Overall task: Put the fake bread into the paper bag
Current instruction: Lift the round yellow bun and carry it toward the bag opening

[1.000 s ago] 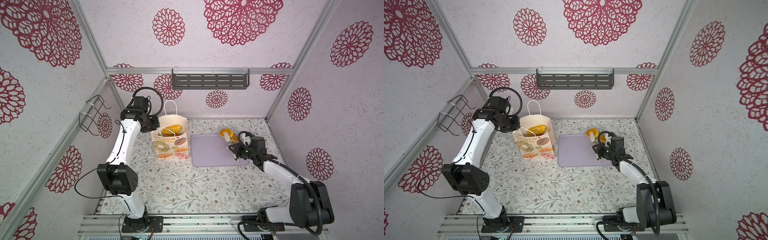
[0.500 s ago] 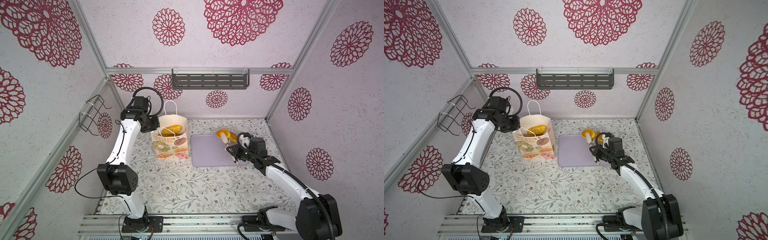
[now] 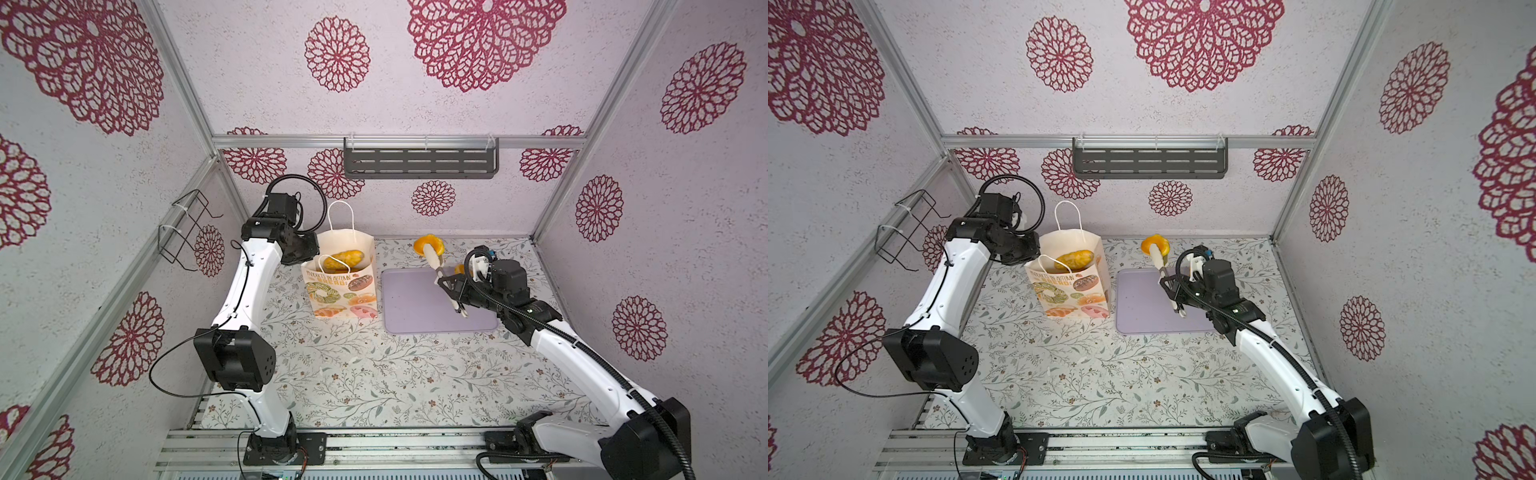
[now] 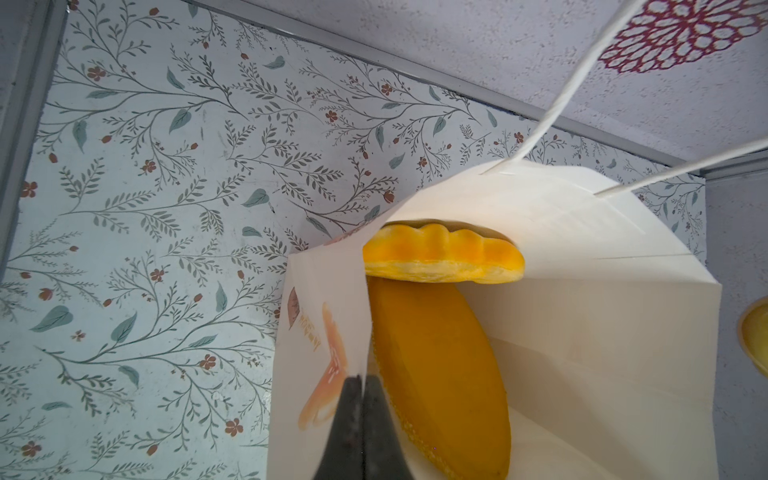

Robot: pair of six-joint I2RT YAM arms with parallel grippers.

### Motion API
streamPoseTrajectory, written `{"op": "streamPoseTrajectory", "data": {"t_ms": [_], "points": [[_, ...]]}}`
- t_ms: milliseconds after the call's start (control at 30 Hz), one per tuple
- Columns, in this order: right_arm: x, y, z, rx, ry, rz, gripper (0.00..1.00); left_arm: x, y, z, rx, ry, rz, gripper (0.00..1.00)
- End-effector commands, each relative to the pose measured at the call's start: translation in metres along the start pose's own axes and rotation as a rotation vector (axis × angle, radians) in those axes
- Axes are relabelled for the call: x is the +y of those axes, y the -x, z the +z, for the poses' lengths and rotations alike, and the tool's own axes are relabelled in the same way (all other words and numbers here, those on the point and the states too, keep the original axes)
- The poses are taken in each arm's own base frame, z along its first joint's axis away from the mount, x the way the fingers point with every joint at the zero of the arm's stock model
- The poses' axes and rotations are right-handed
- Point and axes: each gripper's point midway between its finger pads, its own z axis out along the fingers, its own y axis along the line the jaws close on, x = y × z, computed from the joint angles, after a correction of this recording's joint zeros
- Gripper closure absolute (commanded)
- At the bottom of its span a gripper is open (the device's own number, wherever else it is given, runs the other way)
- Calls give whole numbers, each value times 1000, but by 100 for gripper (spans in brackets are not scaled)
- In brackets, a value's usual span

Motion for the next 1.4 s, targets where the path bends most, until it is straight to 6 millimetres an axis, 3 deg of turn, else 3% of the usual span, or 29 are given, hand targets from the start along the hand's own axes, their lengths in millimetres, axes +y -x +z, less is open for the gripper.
{"op": "streamPoseTrajectory", "data": {"t_ms": [0,333,767,1367], "points": [[31,30,-10,-97,59,-83,100,-6,5,-13,-45,-7,20,100],[53,32,-1,-108,116,-103,100,-6,4,-11,-36,-6,19,100],[97,36,-3,-132,205,-149,100,-8,3,-10,-32,-18,18,100],[158,15,14,-76,310,-226,100,-10,3,-11,-31,-26,19,100]]}}
